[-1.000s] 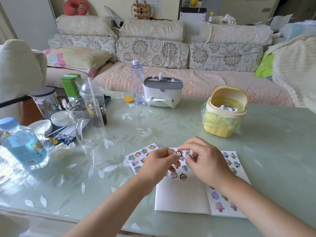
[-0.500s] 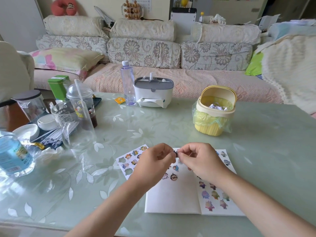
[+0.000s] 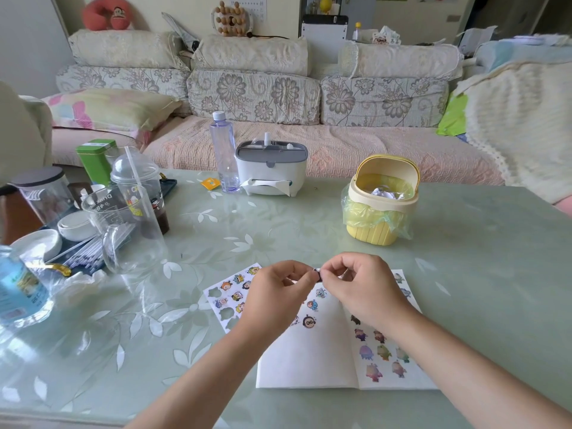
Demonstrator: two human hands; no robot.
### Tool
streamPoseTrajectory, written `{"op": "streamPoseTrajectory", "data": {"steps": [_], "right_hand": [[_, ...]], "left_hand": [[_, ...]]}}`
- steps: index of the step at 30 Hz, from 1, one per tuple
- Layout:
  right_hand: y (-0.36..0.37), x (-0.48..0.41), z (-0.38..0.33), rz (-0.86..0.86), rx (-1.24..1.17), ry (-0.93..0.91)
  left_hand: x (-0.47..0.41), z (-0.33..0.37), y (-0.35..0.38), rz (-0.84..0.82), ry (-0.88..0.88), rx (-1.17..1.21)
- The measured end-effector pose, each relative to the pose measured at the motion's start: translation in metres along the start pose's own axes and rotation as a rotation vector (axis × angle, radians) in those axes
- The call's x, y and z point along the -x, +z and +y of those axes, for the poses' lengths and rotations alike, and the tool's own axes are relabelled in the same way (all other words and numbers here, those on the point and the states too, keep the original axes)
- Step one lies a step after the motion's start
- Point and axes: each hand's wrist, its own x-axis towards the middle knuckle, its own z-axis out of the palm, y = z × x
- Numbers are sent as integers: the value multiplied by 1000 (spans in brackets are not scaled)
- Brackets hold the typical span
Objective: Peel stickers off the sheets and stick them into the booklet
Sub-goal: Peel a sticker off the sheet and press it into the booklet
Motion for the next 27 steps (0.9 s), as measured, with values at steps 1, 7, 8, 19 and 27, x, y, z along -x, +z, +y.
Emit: {"op": "streamPoseTrajectory", "data": {"steps": [1,7,8,19,27], "right_hand": [[-1,1,0,0,20,-17],[-2,5,-3,71,182,-106],[-1,5,-3,85,162,-97],[4,4,-1,172,173,-88],[3,6,0,243,321,-251]], "left_hand": [[0,0,0,2,14,-17],[1,1,1,11,30,-54],[1,2,2,10,27,-36],[1,3,6,39,-7,99],[2,0,7,29,35,12]]}}
